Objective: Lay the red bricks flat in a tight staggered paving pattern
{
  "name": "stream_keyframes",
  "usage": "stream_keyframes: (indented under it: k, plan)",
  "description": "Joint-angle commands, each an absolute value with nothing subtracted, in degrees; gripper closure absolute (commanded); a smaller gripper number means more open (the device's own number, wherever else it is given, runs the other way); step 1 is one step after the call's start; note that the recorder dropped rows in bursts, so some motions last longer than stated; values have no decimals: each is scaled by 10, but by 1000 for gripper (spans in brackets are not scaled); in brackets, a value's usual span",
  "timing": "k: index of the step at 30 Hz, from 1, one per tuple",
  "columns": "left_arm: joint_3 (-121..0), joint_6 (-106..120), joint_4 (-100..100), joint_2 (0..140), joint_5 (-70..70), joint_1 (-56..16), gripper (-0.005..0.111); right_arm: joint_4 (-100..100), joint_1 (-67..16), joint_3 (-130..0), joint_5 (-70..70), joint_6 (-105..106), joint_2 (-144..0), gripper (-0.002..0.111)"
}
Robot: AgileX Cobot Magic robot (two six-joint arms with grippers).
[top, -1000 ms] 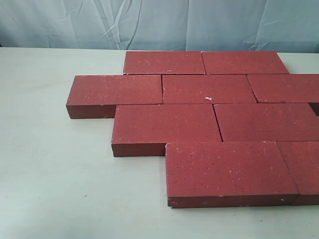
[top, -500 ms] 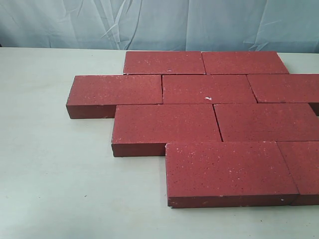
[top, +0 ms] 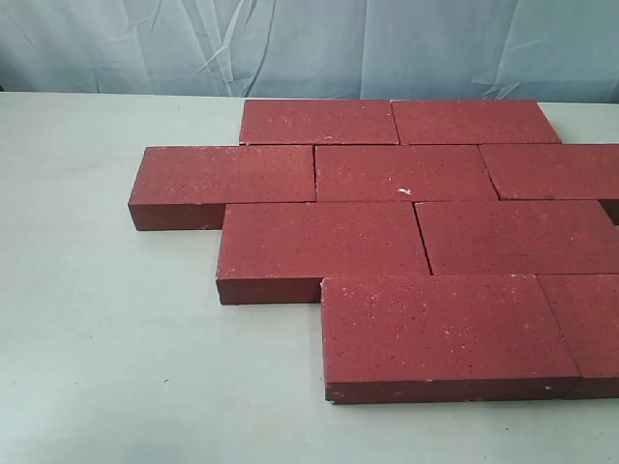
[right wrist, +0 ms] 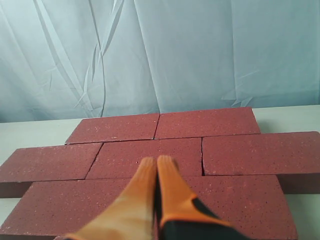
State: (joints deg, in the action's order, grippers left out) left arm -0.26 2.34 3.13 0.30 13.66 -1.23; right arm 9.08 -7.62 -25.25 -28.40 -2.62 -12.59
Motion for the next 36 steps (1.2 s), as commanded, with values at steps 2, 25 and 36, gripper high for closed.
stream_keyframes:
  k: [2,25,36]
  plan:
    - [0,20,30,0,133,-12,107,91,-74,-249,-282,-26,-123,109]
    - [0,20,27,0,133,-12,107,91,-74,-142,-280,-26,-123,109]
    - [0,20,27,0,133,-12,107,92,-74,-74,-263,-26,-123,109]
